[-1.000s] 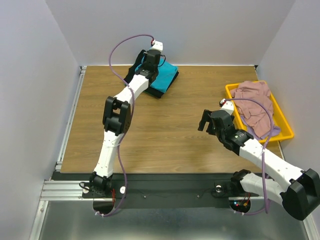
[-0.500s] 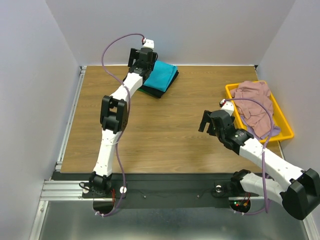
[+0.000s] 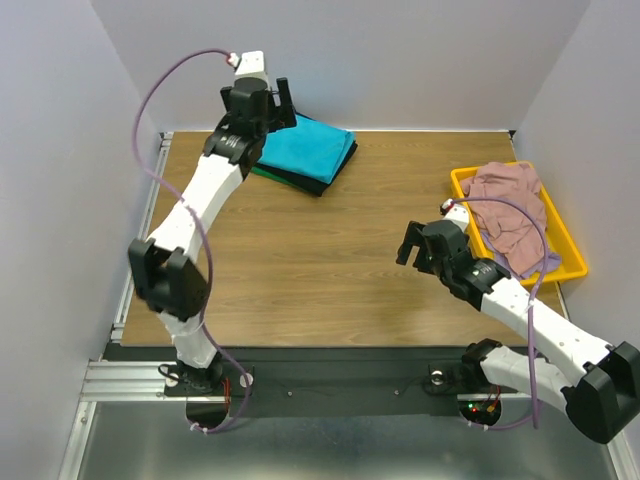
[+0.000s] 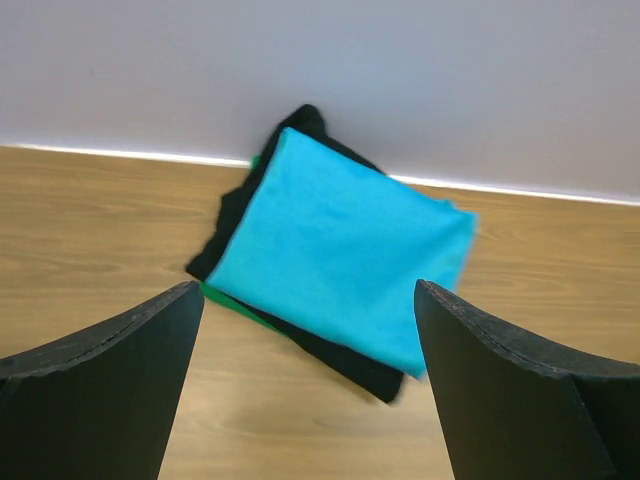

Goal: Fold and stack the t-shirts
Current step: Neatly place the folded tshirt to the corner

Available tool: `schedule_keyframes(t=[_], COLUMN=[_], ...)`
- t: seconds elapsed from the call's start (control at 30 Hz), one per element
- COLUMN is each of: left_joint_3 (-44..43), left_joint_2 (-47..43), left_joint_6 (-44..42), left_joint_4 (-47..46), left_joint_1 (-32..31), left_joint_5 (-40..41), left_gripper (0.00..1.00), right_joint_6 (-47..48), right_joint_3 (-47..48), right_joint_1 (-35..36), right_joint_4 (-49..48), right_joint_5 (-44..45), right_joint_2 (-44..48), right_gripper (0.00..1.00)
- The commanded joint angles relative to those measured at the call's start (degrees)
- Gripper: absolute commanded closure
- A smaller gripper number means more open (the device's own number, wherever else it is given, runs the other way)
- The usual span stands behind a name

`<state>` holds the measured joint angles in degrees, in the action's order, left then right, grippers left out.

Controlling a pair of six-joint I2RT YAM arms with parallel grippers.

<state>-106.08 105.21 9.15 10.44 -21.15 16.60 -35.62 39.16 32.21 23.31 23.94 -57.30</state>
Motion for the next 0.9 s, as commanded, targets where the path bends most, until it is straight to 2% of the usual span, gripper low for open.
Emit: schedule_keyframes(t=[0.0, 0.1, 0.2, 0.3, 0.4, 0.7, 0.87], left_joint_3=[11.9, 23.0, 33.3, 39.7, 48.8, 61.3, 67.7], left_joint_2=[-10.5, -17.7, -24.0, -27.6, -33.4, -42.5, -50.4], left_joint_6=[11.8, 18.2, 21.2, 27.0, 31.1, 39.7, 40.5], left_joint_4=[0.4, -0.3, -0.5, 2.0, 4.0, 16.5, 14.5], left_joint_1=[-0.6, -2.8, -4.3, -6.1, -7.4, -9.4, -9.6], left_joint_5=[-5.3, -1.3, 2.0, 5.5, 5.8, 13.8, 14.3], left_gripper=[0.01, 0.02, 0.02, 0.02, 0.02, 0.02, 0.02], right_joint_6=[-0.8, -0.8, -0.4, -0.2, 1.1, 3.2, 0.9], right_joint_3=[2.1, 1.3, 0.6, 0.2, 0.1, -1.5, -3.0], right_joint_1=[-0.4, -0.4, -0.3, -0.4, -0.4, -0.4, -0.3], right_joint_4=[-0.2, -0.2, 0.2, 0.0, 0.0, -0.2, -1.1], right_joint_5=[-2.0, -2.5, -3.0, -4.8, -5.5, -0.7, 2.4], right_joint_2=[2.8, 4.0, 4.8, 5.3, 5.6, 6.6, 5.7], right_gripper=[0.0, 0.0, 0.0, 0.0, 0.0, 0.0, 0.0])
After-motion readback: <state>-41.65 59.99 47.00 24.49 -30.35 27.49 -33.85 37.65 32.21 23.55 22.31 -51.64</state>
